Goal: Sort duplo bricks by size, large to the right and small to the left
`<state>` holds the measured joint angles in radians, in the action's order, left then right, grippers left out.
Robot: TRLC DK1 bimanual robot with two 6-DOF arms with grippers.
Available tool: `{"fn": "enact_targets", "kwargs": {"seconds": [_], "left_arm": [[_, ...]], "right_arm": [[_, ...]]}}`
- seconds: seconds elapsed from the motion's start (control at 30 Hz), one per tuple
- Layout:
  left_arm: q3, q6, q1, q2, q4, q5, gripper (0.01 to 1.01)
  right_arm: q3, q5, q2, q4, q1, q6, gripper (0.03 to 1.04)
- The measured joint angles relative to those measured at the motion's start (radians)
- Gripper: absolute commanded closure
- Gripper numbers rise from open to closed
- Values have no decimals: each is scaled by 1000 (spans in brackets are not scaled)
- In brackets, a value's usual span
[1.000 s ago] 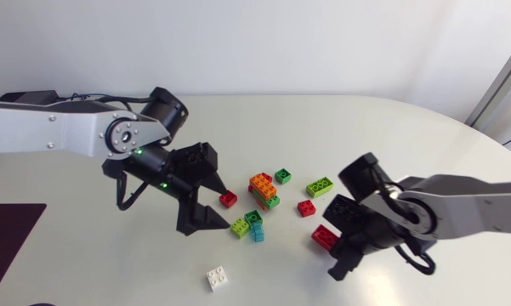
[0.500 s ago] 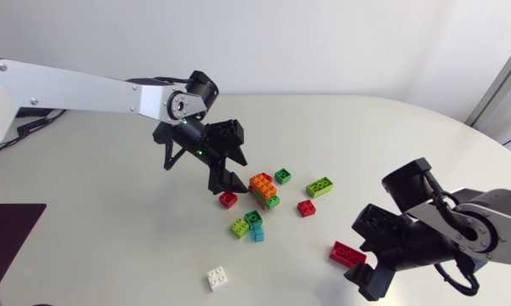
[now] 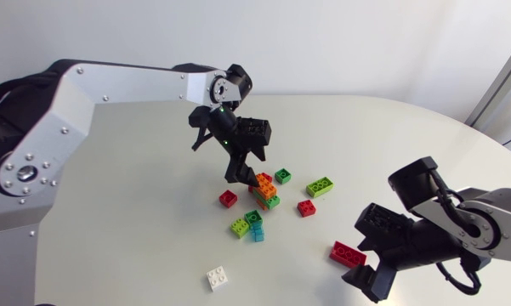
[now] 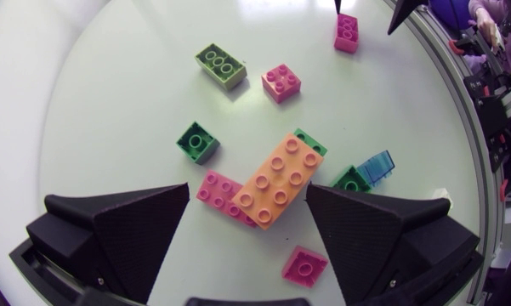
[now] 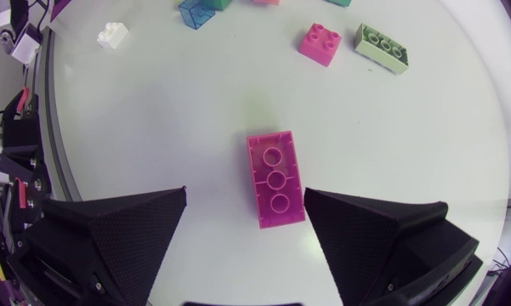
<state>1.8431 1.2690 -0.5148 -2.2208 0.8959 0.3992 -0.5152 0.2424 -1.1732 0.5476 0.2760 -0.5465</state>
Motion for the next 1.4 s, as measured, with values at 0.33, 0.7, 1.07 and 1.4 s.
{"fn": "enact_targets", "kwargs": {"seconds": [0.33, 0.7, 1.07, 1.4], "left_arm": [[4, 77, -26, -39, 63, -31, 167], [-90, 84, -101, -42, -6, -39, 926], [-103, 72, -130, -33, 60, 21, 926], [-116, 27, -253, 87, 149, 81, 926]], "right_arm": [[-16, 21, -8, 2, -27, -24, 62], [-22, 50, -8, 13, -71, -54, 62], [-101, 248, 24, 15, -48, -76, 62], [-181, 256, -45, -59, 95, -67, 62]]}}
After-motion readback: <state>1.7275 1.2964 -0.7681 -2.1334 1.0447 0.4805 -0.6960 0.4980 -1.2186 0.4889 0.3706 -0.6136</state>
